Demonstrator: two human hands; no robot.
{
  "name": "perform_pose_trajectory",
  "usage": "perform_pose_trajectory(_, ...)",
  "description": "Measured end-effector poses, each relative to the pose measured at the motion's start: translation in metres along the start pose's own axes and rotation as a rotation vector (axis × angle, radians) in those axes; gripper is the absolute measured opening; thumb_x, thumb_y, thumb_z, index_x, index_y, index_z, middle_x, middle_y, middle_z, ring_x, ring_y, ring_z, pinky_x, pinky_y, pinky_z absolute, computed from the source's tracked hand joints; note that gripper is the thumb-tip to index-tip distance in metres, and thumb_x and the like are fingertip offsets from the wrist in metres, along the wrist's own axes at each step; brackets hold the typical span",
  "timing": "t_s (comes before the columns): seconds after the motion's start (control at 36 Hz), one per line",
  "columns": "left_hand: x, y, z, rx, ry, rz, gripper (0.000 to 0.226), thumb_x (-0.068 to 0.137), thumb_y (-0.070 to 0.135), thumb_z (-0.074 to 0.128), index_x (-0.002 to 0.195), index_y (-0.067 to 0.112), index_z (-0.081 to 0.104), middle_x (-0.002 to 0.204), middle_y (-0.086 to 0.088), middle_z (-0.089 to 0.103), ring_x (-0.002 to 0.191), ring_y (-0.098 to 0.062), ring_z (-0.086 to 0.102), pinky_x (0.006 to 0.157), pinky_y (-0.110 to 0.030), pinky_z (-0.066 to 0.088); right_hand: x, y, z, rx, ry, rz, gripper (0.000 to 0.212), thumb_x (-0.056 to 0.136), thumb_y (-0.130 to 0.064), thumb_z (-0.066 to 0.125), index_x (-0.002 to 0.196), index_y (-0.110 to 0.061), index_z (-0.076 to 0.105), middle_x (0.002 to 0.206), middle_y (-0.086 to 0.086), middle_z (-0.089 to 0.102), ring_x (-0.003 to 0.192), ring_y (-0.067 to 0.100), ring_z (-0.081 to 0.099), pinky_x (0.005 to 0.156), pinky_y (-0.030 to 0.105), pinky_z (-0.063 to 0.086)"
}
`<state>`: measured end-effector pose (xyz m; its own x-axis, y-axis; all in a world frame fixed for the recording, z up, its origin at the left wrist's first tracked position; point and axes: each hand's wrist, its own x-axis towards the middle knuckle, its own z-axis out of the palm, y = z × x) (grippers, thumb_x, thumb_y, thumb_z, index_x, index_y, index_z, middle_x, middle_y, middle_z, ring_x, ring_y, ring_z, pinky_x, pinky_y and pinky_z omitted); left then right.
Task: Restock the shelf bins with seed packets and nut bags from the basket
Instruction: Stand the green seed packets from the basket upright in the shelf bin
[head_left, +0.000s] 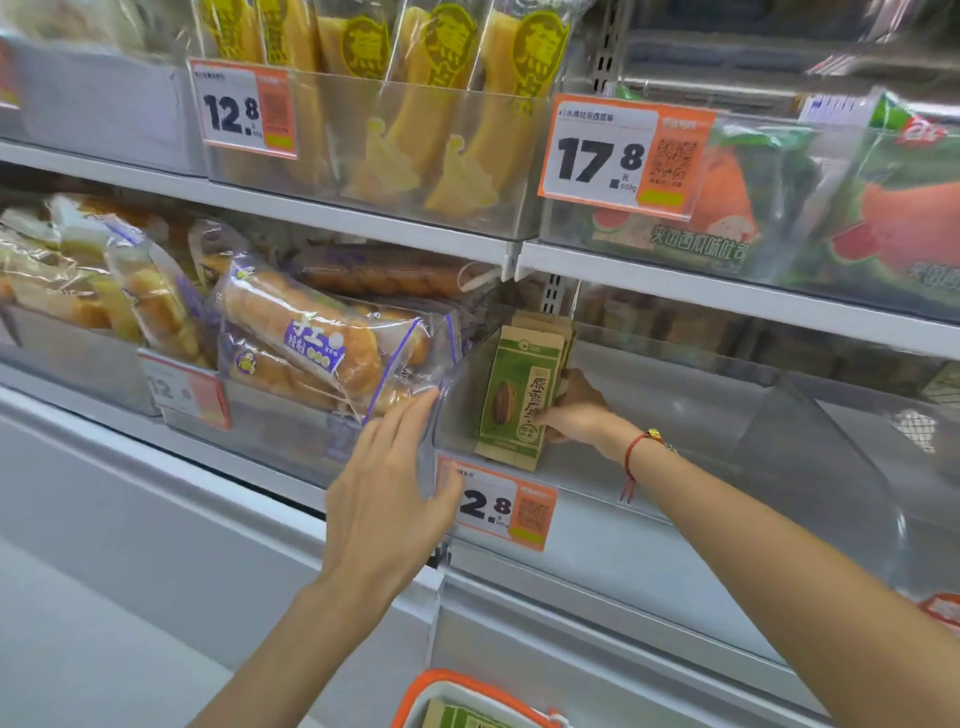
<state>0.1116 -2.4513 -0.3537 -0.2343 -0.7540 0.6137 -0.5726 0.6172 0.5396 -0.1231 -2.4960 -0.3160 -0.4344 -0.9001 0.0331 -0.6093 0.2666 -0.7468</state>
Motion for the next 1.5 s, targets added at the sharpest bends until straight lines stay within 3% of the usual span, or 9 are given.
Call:
perform_pose_trajectory(0.33, 0.002, 0.011, -0.010, -0.056, -0.079, -0.077, 0.066, 0.082, 0.028, 0.064, 0.139, 0.034, 0.032, 0.131, 0.019, 0.042, 0.117, -0.008, 0.046, 0.081, -0.034, 0.048, -0.026, 0.000, -0.031, -0.103, -0.091, 0.024, 0.080, 0.085, -0.020, 0.070, 0.145, -0.009, 0.018, 0.116, 0.017, 0.062, 0.100, 0.027, 0.064, 0.081, 0.037, 0.057)
perform_pose_trajectory(0.47, -0.015, 0.020, -0.016, -0.018, 0.008, -0.072, 0.067, 0.078, 0.022, 0.070, 0.136, 0.029, 0.038, 0.134, 0.013, 0.044, 0.121, -0.012, 0.044, 0.085, -0.035, 0.049, -0.069, -0.004, -0.055, -0.212, -0.111, -0.145, 0.050, 0.087, -0.018, 0.067, 0.131, -0.010, 0.046, 0.123, 0.008, 0.056, 0.109, 0.024, 0.058, 0.091, 0.042, 0.052)
perform_pose_trajectory(0.61, -0.036, 0.045, -0.034, -0.014, -0.009, -0.016, 0.052, 0.082, 0.021, 0.065, 0.128, 0.033, 0.044, 0.124, 0.015, 0.051, 0.109, -0.011, 0.051, 0.075, -0.030, 0.044, -0.138, -0.011, -0.068, -0.226, -0.082, -0.475, 0.029, 0.088, -0.012, 0.065, 0.117, -0.017, 0.061, 0.108, -0.002, 0.065, 0.096, 0.007, 0.061, 0.080, 0.009, 0.047)
perform_pose_trajectory(0.75, -0.072, 0.070, -0.052, -0.015, -0.093, 0.028, 0.030, 0.085, 0.026, 0.062, 0.111, 0.037, 0.053, 0.100, 0.025, 0.056, 0.092, -0.006, 0.058, 0.072, -0.031, 0.047, -0.203, 0.000, -0.069, -0.448, -0.154, -0.637, 0.024, 0.091, -0.022, 0.060, 0.114, -0.028, 0.061, 0.106, -0.012, 0.063, 0.088, 0.003, 0.058, 0.079, 0.024, 0.051)
perform_pose_trajectory(0.92, -0.116, 0.070, -0.049, 0.157, -0.410, -0.039, 0.021, 0.088, 0.039, 0.056, 0.109, 0.038, 0.056, 0.091, 0.025, 0.053, 0.099, -0.002, 0.058, 0.072, -0.025, 0.039, -0.243, 0.048, -0.038, -0.770, -0.399, -0.571, 0.024, 0.092, -0.031, 0.053, 0.116, -0.034, 0.060, 0.103, -0.014, 0.066, 0.092, 0.006, 0.057, 0.081, 0.029, 0.047)
perform_pose_trajectory(1.19, -0.205, -0.004, -0.002, 0.502, -0.954, -0.051, 0.047, 0.092, 0.034, 0.051, 0.137, 0.033, 0.041, 0.143, 0.007, 0.044, 0.131, -0.018, 0.040, 0.101, -0.034, 0.039, -0.281, 0.150, 0.026, -0.653, -0.513, -0.330, 0.029, 0.092, -0.027, 0.053, 0.120, -0.027, 0.059, 0.119, -0.005, 0.063, 0.110, 0.015, 0.057, 0.090, 0.031, 0.045)
perform_pose_trajectory(1.36, -0.247, -0.050, 0.013, 0.640, -0.745, 0.043, 0.041, 0.068, 0.052, 0.061, 0.090, 0.022, 0.077, 0.091, -0.002, 0.074, 0.082, -0.021, 0.072, 0.062, -0.036, 0.058, -0.282, 0.167, 0.070, -0.605, -0.411, -0.289, 0.051, 0.098, -0.034, 0.046, 0.144, -0.021, 0.031, 0.140, 0.006, 0.045, 0.123, 0.022, 0.047, 0.101, 0.035, 0.041)
perform_pose_trajectory(1.42, -0.243, -0.038, 0.010, 0.595, -0.787, 0.022, 0.049, 0.059, 0.047, 0.082, 0.100, 0.022, 0.073, 0.098, -0.004, 0.071, 0.088, -0.024, 0.070, 0.066, -0.035, 0.058, -0.275, 0.164, 0.087, -0.611, -0.369, -0.303, 0.052, 0.098, -0.031, 0.046, 0.144, -0.018, 0.027, 0.137, 0.008, 0.046, 0.119, 0.022, 0.048, 0.098, 0.034, 0.043)
perform_pose_trajectory(1.5, -0.238, -0.036, 0.011, 0.482, -0.844, -0.012, 0.051, 0.088, 0.039, 0.060, 0.137, 0.028, 0.046, 0.133, 0.001, 0.050, 0.124, -0.023, 0.046, 0.094, -0.036, 0.044, -0.261, 0.168, 0.115, -0.651, -0.360, -0.304, 0.057, 0.095, -0.026, 0.051, 0.145, -0.014, 0.027, 0.146, 0.010, 0.038, 0.126, 0.024, 0.043, 0.103, 0.035, 0.037)
